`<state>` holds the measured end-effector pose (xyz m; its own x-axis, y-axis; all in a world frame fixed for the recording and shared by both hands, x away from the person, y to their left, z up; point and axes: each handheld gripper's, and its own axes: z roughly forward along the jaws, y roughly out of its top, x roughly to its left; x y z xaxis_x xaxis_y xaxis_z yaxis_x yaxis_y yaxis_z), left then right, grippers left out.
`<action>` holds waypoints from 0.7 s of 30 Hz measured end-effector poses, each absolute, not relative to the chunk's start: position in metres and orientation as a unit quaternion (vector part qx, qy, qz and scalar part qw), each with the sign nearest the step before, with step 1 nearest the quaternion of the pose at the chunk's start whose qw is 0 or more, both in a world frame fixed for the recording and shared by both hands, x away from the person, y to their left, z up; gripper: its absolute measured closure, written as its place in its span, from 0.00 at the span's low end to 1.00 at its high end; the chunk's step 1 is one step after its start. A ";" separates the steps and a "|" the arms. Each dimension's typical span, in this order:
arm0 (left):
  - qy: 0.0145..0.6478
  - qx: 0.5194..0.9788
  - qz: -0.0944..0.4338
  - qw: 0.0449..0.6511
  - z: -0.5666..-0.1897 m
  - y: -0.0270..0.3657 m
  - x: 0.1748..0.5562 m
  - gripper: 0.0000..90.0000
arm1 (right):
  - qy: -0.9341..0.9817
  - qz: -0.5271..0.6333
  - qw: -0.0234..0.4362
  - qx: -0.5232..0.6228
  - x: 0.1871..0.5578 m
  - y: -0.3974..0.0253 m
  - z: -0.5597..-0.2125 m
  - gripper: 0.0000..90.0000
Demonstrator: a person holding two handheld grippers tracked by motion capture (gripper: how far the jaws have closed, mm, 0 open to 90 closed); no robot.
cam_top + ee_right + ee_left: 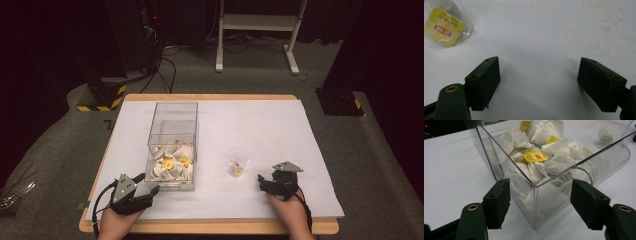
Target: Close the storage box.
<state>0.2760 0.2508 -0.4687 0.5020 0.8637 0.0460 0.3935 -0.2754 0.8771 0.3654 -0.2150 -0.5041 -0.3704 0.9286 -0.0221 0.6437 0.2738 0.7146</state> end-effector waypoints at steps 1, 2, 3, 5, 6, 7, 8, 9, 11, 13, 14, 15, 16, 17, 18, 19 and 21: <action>0.419 0.750 0.273 0.433 -0.468 0.250 0.277 0.36 | 0.765 0.315 0.226 0.513 0.365 -0.215 -0.504 0.21; 0.419 0.749 0.274 0.434 -0.469 0.248 0.279 0.36 | 0.765 0.315 0.226 0.514 0.365 -0.215 -0.504 0.20; 0.419 0.748 0.275 0.434 -0.468 0.247 0.280 0.36 | 0.765 0.315 0.225 0.514 0.365 -0.215 -0.504 0.20; 0.419 0.747 0.278 0.435 -0.469 0.246 0.282 0.35 | 0.765 0.315 0.226 0.514 0.365 -0.215 -0.504 0.20; 0.419 0.746 0.280 0.436 -0.469 0.246 0.282 0.34 | 0.765 0.315 0.226 0.514 0.365 -0.215 -0.504 0.20; 0.422 0.744 0.280 0.436 -0.469 0.246 0.283 0.34 | 0.765 0.315 0.227 0.514 0.365 -0.215 -0.504 0.20; 0.423 0.743 0.280 0.436 -0.470 0.246 0.283 0.34 | 0.765 0.315 0.226 0.514 0.366 -0.215 -0.504 0.20; 0.424 0.741 0.282 0.437 -0.470 0.247 0.284 0.34 | 0.765 0.315 0.225 0.515 0.366 -0.215 -0.504 0.20; 0.431 0.736 0.282 0.439 -0.471 0.248 0.286 0.34 | 0.765 0.315 0.225 0.515 0.365 -0.215 -0.504 0.20; 0.434 0.732 0.286 0.441 -0.470 0.249 0.287 0.34 | 0.765 0.315 0.226 0.514 0.365 -0.215 -0.504 0.20; 0.436 0.729 0.288 0.442 -0.470 0.249 0.288 0.34 | 0.765 0.315 0.226 0.514 0.365 -0.215 -0.504 0.20; 0.437 0.728 0.289 0.442 -0.469 0.250 0.289 0.34 | 0.765 0.315 0.225 0.515 0.366 -0.215 -0.504 0.20; 0.439 0.726 0.291 0.442 -0.469 0.249 0.290 0.34 | 0.765 0.315 0.225 0.514 0.366 -0.215 -0.504 0.20; 0.441 0.725 0.293 0.441 -0.468 0.250 0.292 0.34 | 0.765 0.315 0.225 0.515 0.366 -0.215 -0.504 0.20; 0.443 0.723 0.294 0.441 -0.468 0.250 0.293 0.34 | 0.765 0.315 0.225 0.514 0.366 -0.215 -0.504 0.20; 0.445 0.721 0.296 0.440 -0.468 0.250 0.294 0.35 | 0.765 0.315 0.225 0.515 0.366 -0.215 -0.504 0.20; 0.447 0.721 0.299 0.436 -0.467 0.250 0.296 0.34 | 0.765 0.315 0.225 0.514 0.365 -0.215 -0.504 0.20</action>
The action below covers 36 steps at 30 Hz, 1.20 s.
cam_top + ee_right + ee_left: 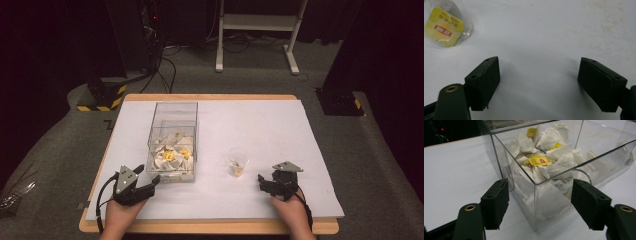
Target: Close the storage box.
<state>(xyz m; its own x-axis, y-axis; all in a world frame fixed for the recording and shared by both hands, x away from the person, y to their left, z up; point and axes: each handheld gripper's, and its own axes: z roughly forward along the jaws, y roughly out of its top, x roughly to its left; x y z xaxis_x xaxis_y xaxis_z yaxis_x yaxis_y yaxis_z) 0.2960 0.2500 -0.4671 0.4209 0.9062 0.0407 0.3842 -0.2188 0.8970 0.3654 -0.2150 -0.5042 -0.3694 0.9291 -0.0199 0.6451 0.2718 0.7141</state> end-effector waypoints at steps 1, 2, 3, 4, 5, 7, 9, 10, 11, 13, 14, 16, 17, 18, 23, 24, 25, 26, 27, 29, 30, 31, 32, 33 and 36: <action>0.448 0.721 0.301 0.434 -0.467 0.250 0.297 0.34 | 0.765 0.316 0.225 0.514 0.365 -0.215 -0.504 0.20; 0.450 0.720 0.300 0.434 -0.467 0.251 0.298 0.33 | 0.765 0.316 0.225 0.513 0.365 -0.215 -0.504 0.20; 0.451 0.720 0.299 0.435 -0.467 0.252 0.298 0.33 | 0.765 0.316 0.224 0.514 0.365 -0.215 -0.504 0.20; 0.452 0.719 0.299 0.435 -0.467 0.253 0.299 0.33 | 0.765 0.316 0.224 0.514 0.365 -0.215 -0.504 0.20; 0.454 0.718 0.299 0.435 -0.468 0.253 0.299 0.33 | 0.765 0.316 0.225 0.514 0.366 -0.215 -0.504 0.20; 0.454 0.719 0.296 0.435 -0.468 0.254 0.301 0.32 | 0.765 0.316 0.224 0.514 0.365 -0.215 -0.504 0.20; 0.457 0.718 0.296 0.433 -0.468 0.255 0.302 0.30 | 0.765 0.316 0.224 0.514 0.365 -0.215 -0.504 0.20; 0.458 0.718 0.296 0.432 -0.468 0.256 0.303 0.30 | 0.765 0.316 0.224 0.515 0.365 -0.215 -0.504 0.20; 0.461 0.716 0.295 0.432 -0.468 0.256 0.304 0.28 | 0.764 0.316 0.225 0.515 0.365 -0.215 -0.504 0.20; 0.466 0.716 0.291 0.432 -0.469 0.257 0.309 0.27 | 0.764 0.315 0.227 0.515 0.364 -0.215 -0.504 0.20; 0.468 0.717 0.287 0.430 -0.469 0.257 0.311 0.26 | 0.764 0.315 0.228 0.515 0.364 -0.214 -0.504 0.20; 0.471 0.715 0.286 0.431 -0.470 0.257 0.314 0.25 | 0.764 0.315 0.228 0.515 0.364 -0.215 -0.504 0.20; 0.471 0.714 0.287 0.431 -0.470 0.257 0.316 0.24 | 0.764 0.316 0.227 0.515 0.364 -0.215 -0.504 0.20; 0.472 0.714 0.286 0.431 -0.470 0.257 0.317 0.24 | 0.764 0.316 0.228 0.514 0.364 -0.215 -0.504 0.20; 0.476 0.712 0.287 0.430 -0.470 0.258 0.325 0.23 | 0.765 0.315 0.225 0.515 0.364 -0.215 -0.504 0.20; 0.476 0.712 0.286 0.430 -0.470 0.258 0.327 0.23 | 0.765 0.315 0.225 0.515 0.364 -0.215 -0.504 0.20; 0.476 0.712 0.288 0.428 -0.470 0.258 0.329 0.23 | 0.764 0.315 0.226 0.515 0.364 -0.215 -0.504 0.20; 0.477 0.712 0.288 0.427 -0.470 0.258 0.330 0.23 | 0.764 0.315 0.226 0.515 0.364 -0.215 -0.504 0.20; 0.478 0.712 0.288 0.426 -0.470 0.257 0.332 0.23 | 0.764 0.315 0.226 0.515 0.364 -0.215 -0.504 0.20; 0.479 0.712 0.288 0.425 -0.471 0.258 0.335 0.22 | 0.765 0.315 0.226 0.515 0.364 -0.215 -0.504 0.20; 0.480 0.711 0.286 0.426 -0.471 0.258 0.337 0.22 | 0.765 0.315 0.226 0.515 0.364 -0.215 -0.504 0.20; 0.481 0.712 0.284 0.426 -0.471 0.259 0.339 0.21 | 0.764 0.315 0.226 0.515 0.364 -0.215 -0.504 0.20; 0.484 0.712 0.281 0.424 -0.471 0.259 0.341 0.19 | 0.764 0.315 0.226 0.515 0.364 -0.215 -0.504 0.20; 0.485 0.713 0.279 0.422 -0.471 0.259 0.343 0.18 | 0.765 0.315 0.226 0.515 0.364 -0.215 -0.504 0.20; 0.486 0.715 0.282 0.417 -0.470 0.259 0.348 0.17 | 0.765 0.315 0.226 0.515 0.364 -0.215 -0.504 0.20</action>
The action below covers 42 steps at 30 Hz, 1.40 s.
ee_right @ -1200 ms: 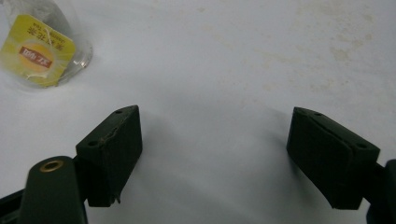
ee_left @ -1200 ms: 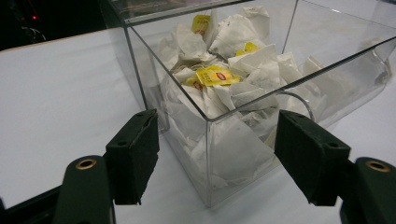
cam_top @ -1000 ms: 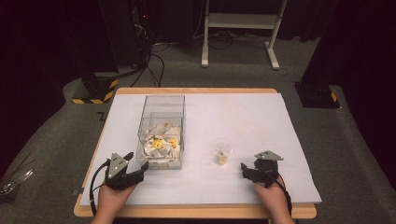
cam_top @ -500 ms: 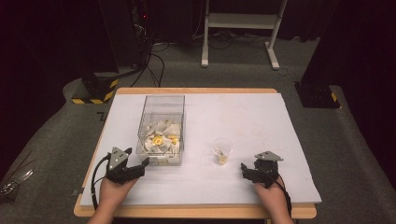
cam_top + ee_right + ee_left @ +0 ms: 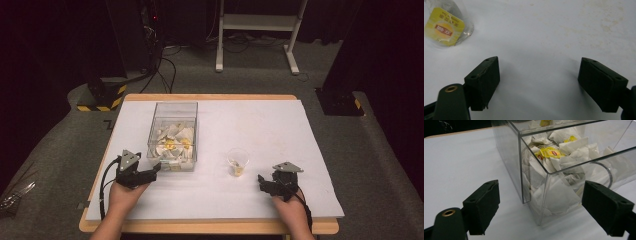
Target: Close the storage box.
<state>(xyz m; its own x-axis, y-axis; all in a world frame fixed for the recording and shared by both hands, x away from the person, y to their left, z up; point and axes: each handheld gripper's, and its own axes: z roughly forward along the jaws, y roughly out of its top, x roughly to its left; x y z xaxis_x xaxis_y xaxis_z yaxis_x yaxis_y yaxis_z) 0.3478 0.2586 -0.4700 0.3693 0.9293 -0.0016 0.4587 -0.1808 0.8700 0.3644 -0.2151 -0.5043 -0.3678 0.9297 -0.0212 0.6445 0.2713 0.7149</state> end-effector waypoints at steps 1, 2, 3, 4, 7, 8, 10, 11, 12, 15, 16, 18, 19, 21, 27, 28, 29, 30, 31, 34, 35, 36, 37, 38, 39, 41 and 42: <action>0.486 0.715 0.284 0.416 -0.470 0.258 0.349 0.17 | 0.765 0.315 0.225 0.515 0.364 -0.215 -0.504 0.20; 0.487 0.714 0.285 0.415 -0.470 0.258 0.351 0.17 | 0.765 0.315 0.225 0.515 0.364 -0.215 -0.504 0.20; 0.488 0.714 0.285 0.414 -0.470 0.258 0.353 0.17 | 0.765 0.315 0.225 0.515 0.364 -0.215 -0.504 0.20; 0.488 0.713 0.287 0.413 -0.470 0.257 0.355 0.17 | 0.765 0.315 0.225 0.515 0.364 -0.215 -0.504 0.20; 0.492 0.709 0.285 0.416 -0.470 0.258 0.360 0.17 | 0.765 0.315 0.225 0.515 0.364 -0.215 -0.504 0.20; 0.494 0.709 0.285 0.415 -0.471 0.258 0.362 0.17 | 0.765 0.316 0.224 0.515 0.364 -0.215 -0.504 0.20; 0.496 0.709 0.284 0.414 -0.472 0.257 0.366 0.18 | 0.765 0.317 0.224 0.515 0.365 -0.215 -0.504 0.19; 0.497 0.709 0.276 0.416 -0.472 0.258 0.368 0.19 | 0.764 0.317 0.224 0.515 0.365 -0.215 -0.504 0.19; 0.499 0.709 0.271 0.418 -0.472 0.258 0.370 0.20 | 0.764 0.317 0.224 0.515 0.365 -0.215 -0.504 0.19; 0.500 0.709 0.274 0.416 -0.473 0.257 0.376 0.21 | 0.764 0.317 0.224 0.515 0.365 -0.215 -0.504 0.19; 0.502 0.708 0.274 0.415 -0.473 0.257 0.378 0.21 | 0.764 0.317 0.224 0.515 0.365 -0.215 -0.504 0.19; 0.502 0.705 0.276 0.417 -0.473 0.256 0.382 0.22 | 0.765 0.317 0.224 0.515 0.365 -0.215 -0.504 0.19; 0.504 0.704 0.277 0.417 -0.474 0.256 0.383 0.23 | 0.765 0.317 0.224 0.515 0.365 -0.215 -0.504 0.19; 0.510 0.700 0.278 0.416 -0.475 0.256 0.386 0.23 | 0.765 0.317 0.224 0.515 0.365 -0.215 -0.504 0.19; 0.515 0.696 0.291 0.407 -0.479 0.251 0.392 0.30 | 0.767 0.317 0.221 0.512 0.365 -0.215 -0.504 0.18; 0.517 0.693 0.294 0.408 -0.480 0.250 0.393 0.32 | 0.767 0.317 0.222 0.512 0.365 -0.215 -0.504 0.18; 0.518 0.692 0.294 0.409 -0.480 0.250 0.393 0.33 | 0.767 0.317 0.221 0.513 0.365 -0.215 -0.504 0.18; 0.520 0.690 0.296 0.408 -0.480 0.249 0.394 0.35 | 0.767 0.317 0.221 0.512 0.365 -0.215 -0.504 0.18; 0.521 0.688 0.297 0.410 -0.481 0.249 0.394 0.37 | 0.767 0.317 0.221 0.512 0.365 -0.215 -0.504 0.18; 0.525 0.683 0.297 0.411 -0.481 0.248 0.396 0.39 | 0.767 0.317 0.221 0.512 0.365 -0.215 -0.504 0.18; 0.524 0.684 0.299 0.410 -0.481 0.248 0.396 0.38 | 0.767 0.317 0.221 0.512 0.365 -0.215 -0.504 0.17; 0.525 0.684 0.300 0.408 -0.481 0.248 0.396 0.37 | 0.767 0.317 0.221 0.512 0.365 -0.215 -0.504 0.17; 0.527 0.683 0.300 0.407 -0.481 0.248 0.395 0.37 | 0.767 0.317 0.221 0.512 0.365 -0.215 -0.504 0.17; 0.528 0.683 0.299 0.407 -0.480 0.248 0.395 0.38 | 0.767 0.317 0.221 0.512 0.365 -0.215 -0.504 0.17; 0.529 0.682 0.296 0.410 -0.480 0.249 0.394 0.38 | 0.767 0.317 0.221 0.512 0.365 -0.215 -0.504 0.17; 0.529 0.681 0.289 0.416 -0.479 0.251 0.391 0.36 | 0.767 0.317 0.221 0.512 0.365 -0.215 -0.504 0.17; 0.528 0.683 0.286 0.416 -0.479 0.253 0.389 0.36 | 0.767 0.317 0.221 0.512 0.365 -0.215 -0.504 0.17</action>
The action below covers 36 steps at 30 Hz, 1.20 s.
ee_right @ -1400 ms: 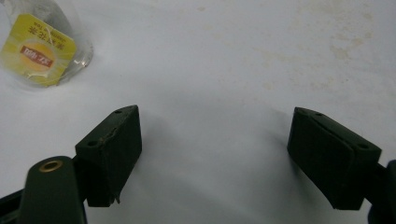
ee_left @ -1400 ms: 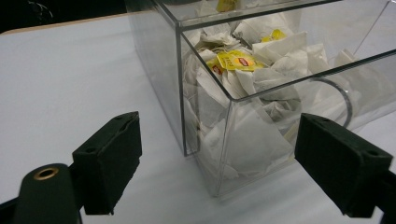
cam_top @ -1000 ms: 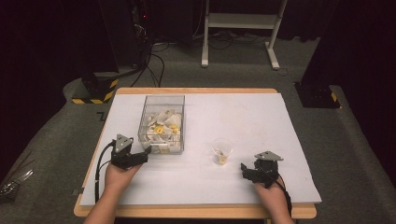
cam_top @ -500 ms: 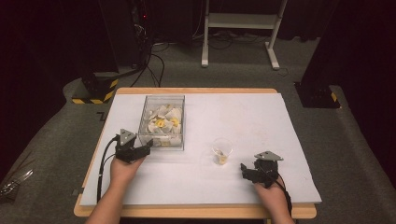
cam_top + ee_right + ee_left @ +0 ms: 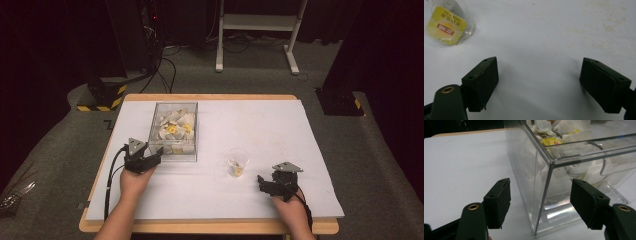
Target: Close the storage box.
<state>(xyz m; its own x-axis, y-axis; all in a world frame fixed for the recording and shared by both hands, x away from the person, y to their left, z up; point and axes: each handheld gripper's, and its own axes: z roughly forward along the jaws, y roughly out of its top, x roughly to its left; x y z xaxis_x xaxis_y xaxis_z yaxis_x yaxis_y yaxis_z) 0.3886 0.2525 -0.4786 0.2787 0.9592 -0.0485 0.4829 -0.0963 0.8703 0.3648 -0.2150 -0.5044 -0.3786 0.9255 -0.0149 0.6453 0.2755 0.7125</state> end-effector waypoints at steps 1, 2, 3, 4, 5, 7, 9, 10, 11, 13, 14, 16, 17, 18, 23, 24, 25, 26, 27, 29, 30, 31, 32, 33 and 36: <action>0.526 0.686 0.286 0.413 -0.479 0.254 0.387 0.35 | 0.767 0.317 0.221 0.512 0.365 -0.215 -0.504 0.17; 0.527 0.688 0.283 0.412 -0.479 0.256 0.385 0.34 | 0.767 0.317 0.221 0.512 0.365 -0.215 -0.504 0.17; 0.527 0.690 0.277 0.412 -0.478 0.259 0.382 0.33 | 0.767 0.317 0.221 0.512 0.365 -0.215 -0.504 0.17; 0.526 0.693 0.275 0.410 -0.479 0.261 0.379 0.32 | 0.767 0.317 0.221 0.512 0.365 -0.215 -0.504 0.17; 0.525 0.695 0.271 0.408 -0.479 0.263 0.377 0.32 | 0.767 0.317 0.221 0.512 0.365 -0.215 -0.504 0.17; 0.520 0.705 0.262 0.405 -0.479 0.267 0.370 0.30 | 0.767 0.317 0.221 0.512 0.365 -0.215 -0.504 0.17; 0.516 0.714 0.252 0.400 -0.480 0.270 0.363 0.30 | 0.767 0.317 0.221 0.512 0.365 -0.215 -0.504 0.17; 0.514 0.720 0.244 0.398 -0.480 0.272 0.359 0.29 | 0.767 0.317 0.221 0.512 0.365 -0.215 -0.504 0.17; 0.512 0.724 0.239 0.396 -0.480 0.273 0.355 0.29 | 0.767 0.317 0.221 0.512 0.365 -0.215 -0.504 0.17; 0.505 0.732 0.233 0.394 -0.482 0.275 0.343 0.28 | 0.767 0.317 0.221 0.512 0.365 -0.215 -0.504 0.17; 0.504 0.734 0.230 0.392 -0.482 0.276 0.340 0.28 | 0.767 0.317 0.222 0.512 0.365 -0.215 -0.504 0.17; 0.503 0.741 0.226 0.384 -0.486 0.279 0.330 0.27 | 0.767 0.316 0.223 0.511 0.365 -0.215 -0.505 0.17; 0.503 0.743 0.222 0.382 -0.487 0.280 0.327 0.26 | 0.767 0.316 0.224 0.512 0.364 -0.215 -0.505 0.17; 0.501 0.748 0.221 0.375 -0.490 0.281 0.324 0.26 | 0.767 0.316 0.225 0.512 0.364 -0.214 -0.505 0.18; 0.486 0.771 0.248 0.328 -0.505 0.284 0.309 0.22 | 0.767 0.316 0.225 0.511 0.364 -0.214 -0.505 0.18; 0.488 0.770 0.251 0.325 -0.508 0.283 0.306 0.22 | 0.767 0.316 0.226 0.511 0.364 -0.214 -0.505 0.18; 0.488 0.769 0.248 0.330 -0.508 0.285 0.305 0.22 | 0.767 0.315 0.227 0.511 0.364 -0.214 -0.505 0.18; 0.491 0.768 0.246 0.330 -0.509 0.285 0.306 0.22 | 0.767 0.316 0.228 0.510 0.364 -0.214 -0.505 0.18; 0.494 0.766 0.245 0.330 -0.509 0.285 0.306 0.20 | 0.768 0.314 0.228 0.509 0.364 -0.214 -0.505 0.18; 0.501 0.765 0.230 0.334 -0.510 0.288 0.308 0.19 | 0.769 0.314 0.229 0.508 0.364 -0.214 -0.505 0.18; 0.502 0.764 0.226 0.338 -0.510 0.289 0.309 0.19 | 0.769 0.314 0.229 0.508 0.364 -0.214 -0.505 0.18; 0.502 0.763 0.227 0.337 -0.510 0.288 0.309 0.19 | 0.769 0.314 0.229 0.508 0.364 -0.214 -0.505 0.18; 0.502 0.763 0.230 0.336 -0.510 0.288 0.308 0.19 | 0.769 0.314 0.230 0.508 0.364 -0.214 -0.505 0.18; 0.502 0.763 0.230 0.337 -0.510 0.288 0.308 0.19 | 0.767 0.315 0.231 0.509 0.364 -0.214 -0.505 0.18; 0.502 0.763 0.226 0.338 -0.510 0.289 0.309 0.19 | 0.767 0.314 0.234 0.509 0.363 -0.213 -0.505 0.18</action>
<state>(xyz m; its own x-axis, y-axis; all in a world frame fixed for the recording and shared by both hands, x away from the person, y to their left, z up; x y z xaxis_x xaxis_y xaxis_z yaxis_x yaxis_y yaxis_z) 0.3085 0.2886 -0.5100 0.3935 0.9193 0.0060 0.6127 -0.2671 0.7438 0.3629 -0.2127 -0.5047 -0.3729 0.9270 -0.0396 0.6331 0.2853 0.7196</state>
